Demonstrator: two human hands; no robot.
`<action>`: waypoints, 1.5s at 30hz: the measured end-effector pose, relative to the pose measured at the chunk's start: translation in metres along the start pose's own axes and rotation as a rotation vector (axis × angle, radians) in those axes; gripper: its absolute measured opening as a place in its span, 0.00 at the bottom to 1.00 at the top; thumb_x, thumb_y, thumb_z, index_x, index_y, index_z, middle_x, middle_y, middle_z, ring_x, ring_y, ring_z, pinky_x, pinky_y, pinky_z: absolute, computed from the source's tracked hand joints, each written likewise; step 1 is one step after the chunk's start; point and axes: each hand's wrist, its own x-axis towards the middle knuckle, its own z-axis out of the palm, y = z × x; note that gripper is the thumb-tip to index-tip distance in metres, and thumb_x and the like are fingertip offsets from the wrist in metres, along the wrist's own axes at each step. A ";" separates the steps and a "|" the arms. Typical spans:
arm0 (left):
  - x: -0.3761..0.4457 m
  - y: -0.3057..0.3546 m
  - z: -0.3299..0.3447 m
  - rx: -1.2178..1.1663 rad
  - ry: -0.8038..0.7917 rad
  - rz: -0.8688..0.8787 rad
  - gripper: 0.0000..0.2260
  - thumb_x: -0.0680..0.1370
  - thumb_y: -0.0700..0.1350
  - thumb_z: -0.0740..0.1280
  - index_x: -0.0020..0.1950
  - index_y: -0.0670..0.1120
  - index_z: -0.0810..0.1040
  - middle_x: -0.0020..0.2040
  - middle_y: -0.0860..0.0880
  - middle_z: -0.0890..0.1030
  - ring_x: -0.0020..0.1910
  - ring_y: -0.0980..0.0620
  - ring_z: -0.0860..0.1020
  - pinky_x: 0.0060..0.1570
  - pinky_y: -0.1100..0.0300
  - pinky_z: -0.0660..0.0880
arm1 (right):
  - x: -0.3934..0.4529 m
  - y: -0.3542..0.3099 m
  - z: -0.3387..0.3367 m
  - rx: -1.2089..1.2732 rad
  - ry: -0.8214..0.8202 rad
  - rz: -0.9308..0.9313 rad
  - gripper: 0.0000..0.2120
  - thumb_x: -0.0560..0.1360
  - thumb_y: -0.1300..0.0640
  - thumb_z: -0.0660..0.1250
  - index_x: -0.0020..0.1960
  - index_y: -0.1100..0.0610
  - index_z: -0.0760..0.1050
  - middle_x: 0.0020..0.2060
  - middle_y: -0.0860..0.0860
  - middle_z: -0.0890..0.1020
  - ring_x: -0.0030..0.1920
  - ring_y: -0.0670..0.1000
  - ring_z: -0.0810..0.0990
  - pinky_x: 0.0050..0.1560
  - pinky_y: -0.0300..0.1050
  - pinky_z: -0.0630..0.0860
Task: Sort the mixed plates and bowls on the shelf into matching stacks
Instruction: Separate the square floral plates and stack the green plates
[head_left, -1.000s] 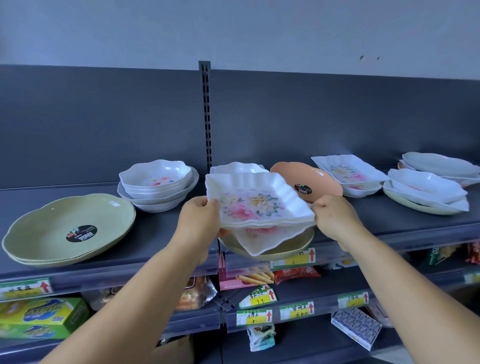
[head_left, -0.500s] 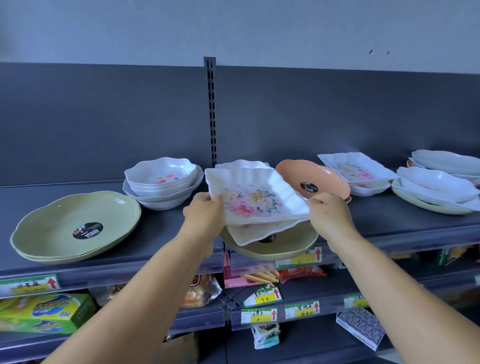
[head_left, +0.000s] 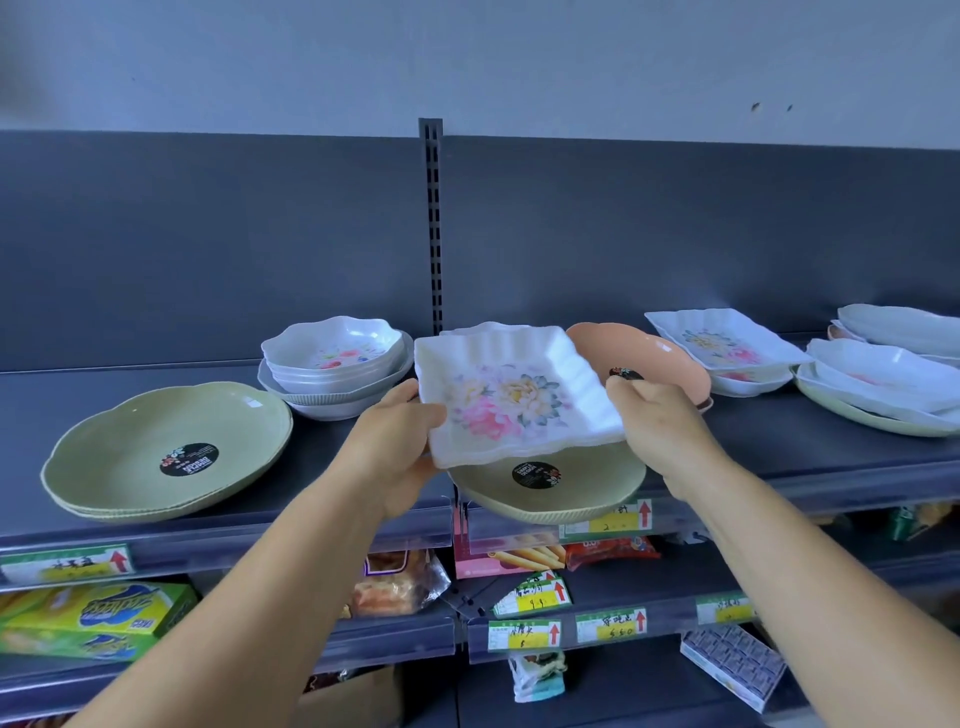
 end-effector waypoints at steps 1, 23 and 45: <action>0.000 0.000 0.000 0.007 -0.012 0.005 0.22 0.78 0.30 0.54 0.69 0.43 0.73 0.60 0.43 0.82 0.57 0.42 0.82 0.46 0.52 0.82 | -0.001 0.000 0.000 0.006 -0.003 -0.010 0.23 0.81 0.51 0.56 0.60 0.72 0.70 0.48 0.72 0.76 0.42 0.50 0.65 0.44 0.45 0.64; -0.029 0.008 -0.032 0.020 0.246 0.047 0.18 0.80 0.32 0.52 0.44 0.49 0.78 0.41 0.49 0.81 0.38 0.50 0.80 0.28 0.59 0.79 | -0.007 0.021 -0.007 -0.321 -0.149 0.190 0.14 0.73 0.66 0.56 0.51 0.58 0.79 0.37 0.57 0.83 0.33 0.56 0.80 0.35 0.49 0.79; -0.041 -0.008 -0.069 0.119 0.228 -0.032 0.17 0.79 0.31 0.52 0.42 0.45 0.76 0.39 0.45 0.80 0.35 0.47 0.79 0.30 0.56 0.80 | -0.026 0.000 -0.043 -0.269 0.391 0.131 0.18 0.74 0.61 0.54 0.59 0.54 0.75 0.49 0.58 0.82 0.47 0.64 0.81 0.45 0.51 0.78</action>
